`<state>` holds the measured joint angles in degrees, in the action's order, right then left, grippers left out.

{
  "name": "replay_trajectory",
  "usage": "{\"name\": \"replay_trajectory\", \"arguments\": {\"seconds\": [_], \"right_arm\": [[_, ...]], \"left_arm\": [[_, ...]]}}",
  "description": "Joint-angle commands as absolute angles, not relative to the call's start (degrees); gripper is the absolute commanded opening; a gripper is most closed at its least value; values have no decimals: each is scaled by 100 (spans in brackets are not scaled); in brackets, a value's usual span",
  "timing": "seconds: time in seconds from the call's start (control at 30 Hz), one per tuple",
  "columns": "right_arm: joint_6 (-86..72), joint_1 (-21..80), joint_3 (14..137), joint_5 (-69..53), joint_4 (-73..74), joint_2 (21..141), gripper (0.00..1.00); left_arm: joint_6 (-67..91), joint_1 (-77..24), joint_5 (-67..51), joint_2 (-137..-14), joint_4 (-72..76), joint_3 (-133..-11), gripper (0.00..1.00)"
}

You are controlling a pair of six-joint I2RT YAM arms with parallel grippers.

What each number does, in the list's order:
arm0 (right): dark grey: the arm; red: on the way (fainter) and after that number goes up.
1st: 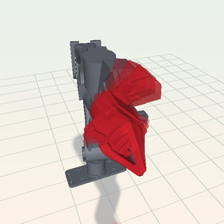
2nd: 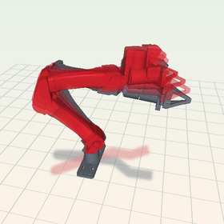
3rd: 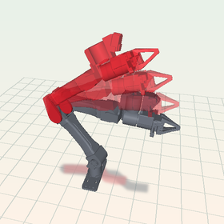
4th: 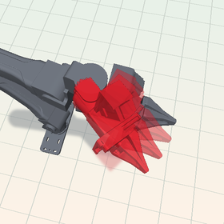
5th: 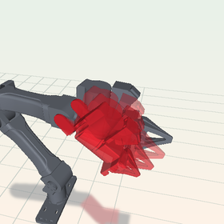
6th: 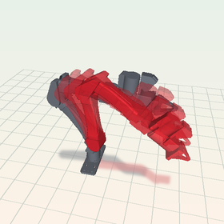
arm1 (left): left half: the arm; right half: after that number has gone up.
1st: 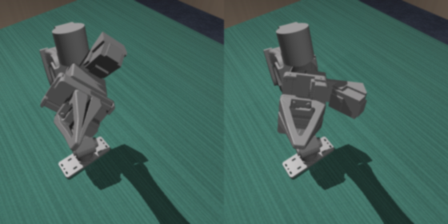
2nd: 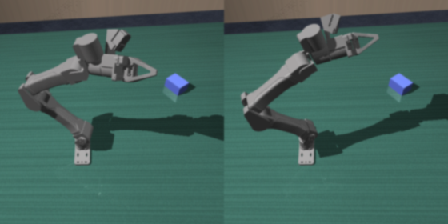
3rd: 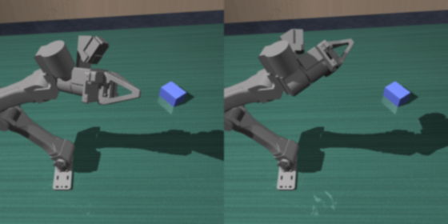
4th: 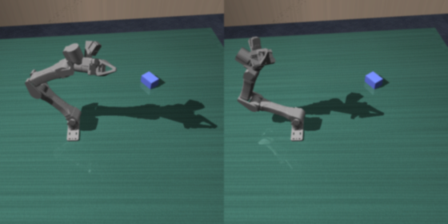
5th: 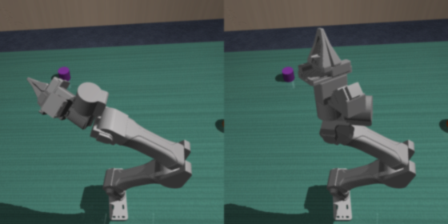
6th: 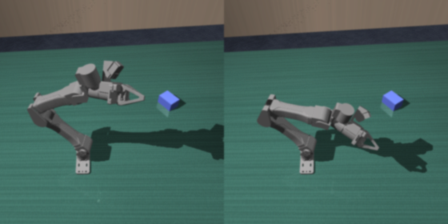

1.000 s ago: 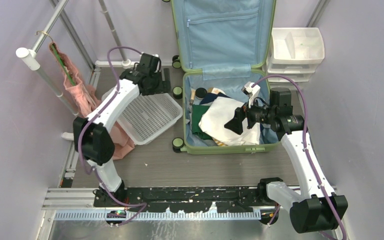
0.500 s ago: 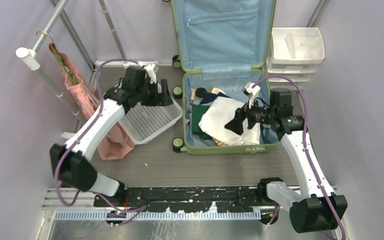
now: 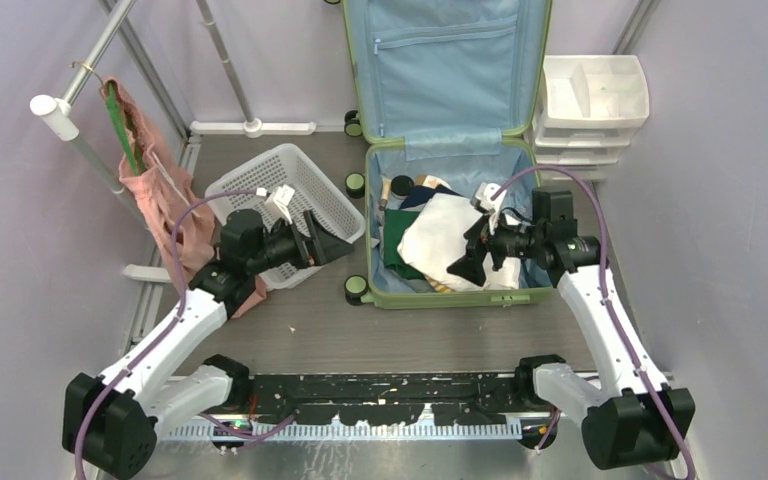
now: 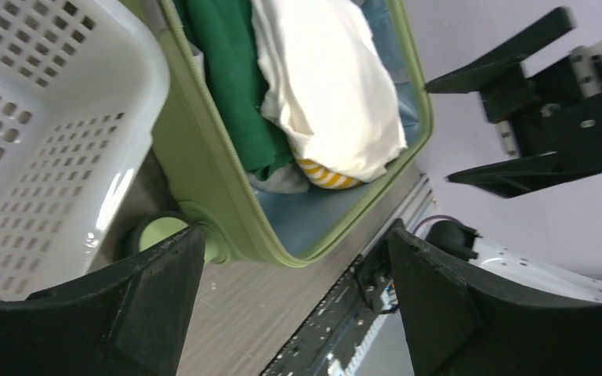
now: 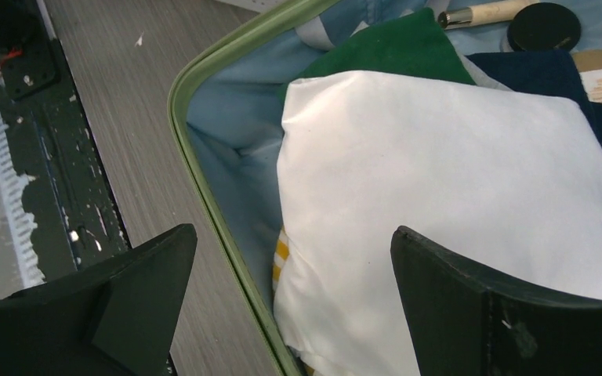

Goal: Open, take out, and arrange the luggage
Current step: Pick up the clothes from the luggage.

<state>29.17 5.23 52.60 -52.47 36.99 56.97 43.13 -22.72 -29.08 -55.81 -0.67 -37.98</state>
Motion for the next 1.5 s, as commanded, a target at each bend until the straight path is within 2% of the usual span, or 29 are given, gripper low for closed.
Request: {"name": "replay_trajectory", "arguments": {"seconds": [0.0,0.17,0.33,0.47,0.7,0.87,1.03,1.17,1.3,1.47], "right_arm": [[3915,1202,5593,-4649,4023,6073,100],[4107,2624,6024,-2593,3994,6700,100],[3434,3251,6171,-1112,3538,7363,100],[3279,3567,5977,-573,3196,7613,98],[3261,3747,5681,-180,3029,7803,87],[3270,3749,5669,410,2941,7916,73],[3111,3658,5717,323,2909,7832,46],[2882,3274,5802,-424,3078,7661,29],[2819,2917,5850,-1282,3291,7437,20],[2745,2584,5835,-1948,3382,7211,16]], "left_arm": [[4647,-2535,-2859,-5083,233,-3904,85],[4005,-3035,-1660,-4648,-1037,-4051,82],[3994,-3087,-1213,-4290,-1412,-3855,77],[4243,-3094,-1197,-4193,-1345,-3563,77],[4724,-3102,-1245,-4193,-987,-3234,76],[4917,-3178,-1246,-4215,-842,-3150,75],[4995,-3440,-1172,-4300,-818,-3222,74],[5014,-3708,-1021,-4422,-723,-3316,73],[5000,-3919,-925,-4658,-698,-3524,73],[5081,-4487,-518,-4877,-333,-3574,72]]}}
